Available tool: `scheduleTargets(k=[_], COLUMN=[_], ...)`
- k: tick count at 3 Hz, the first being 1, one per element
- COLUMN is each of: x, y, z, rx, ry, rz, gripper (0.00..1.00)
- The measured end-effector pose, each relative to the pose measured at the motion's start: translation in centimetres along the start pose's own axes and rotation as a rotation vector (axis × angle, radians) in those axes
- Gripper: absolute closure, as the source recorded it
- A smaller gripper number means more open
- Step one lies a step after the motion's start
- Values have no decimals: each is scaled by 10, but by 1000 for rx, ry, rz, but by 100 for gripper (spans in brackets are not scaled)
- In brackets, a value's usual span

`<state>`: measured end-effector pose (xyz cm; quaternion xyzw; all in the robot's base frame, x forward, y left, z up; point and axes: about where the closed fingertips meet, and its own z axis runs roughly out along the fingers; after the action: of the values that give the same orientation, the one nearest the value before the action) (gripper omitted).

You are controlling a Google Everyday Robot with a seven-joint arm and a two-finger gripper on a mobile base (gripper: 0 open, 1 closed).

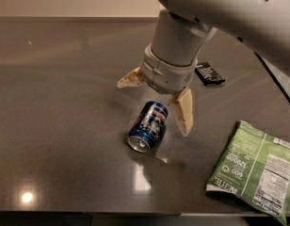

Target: Place pepsi can upright

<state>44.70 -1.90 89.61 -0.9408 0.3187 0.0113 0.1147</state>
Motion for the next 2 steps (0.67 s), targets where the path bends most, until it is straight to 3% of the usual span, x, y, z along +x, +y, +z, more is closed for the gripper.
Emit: scheduleTargets(k=[1,2], x=[-2,-2], y=[3,7], z=[16,32], rx=[-37,-70], ry=[7,30], rz=[-107,-173], gripper=[0,0])
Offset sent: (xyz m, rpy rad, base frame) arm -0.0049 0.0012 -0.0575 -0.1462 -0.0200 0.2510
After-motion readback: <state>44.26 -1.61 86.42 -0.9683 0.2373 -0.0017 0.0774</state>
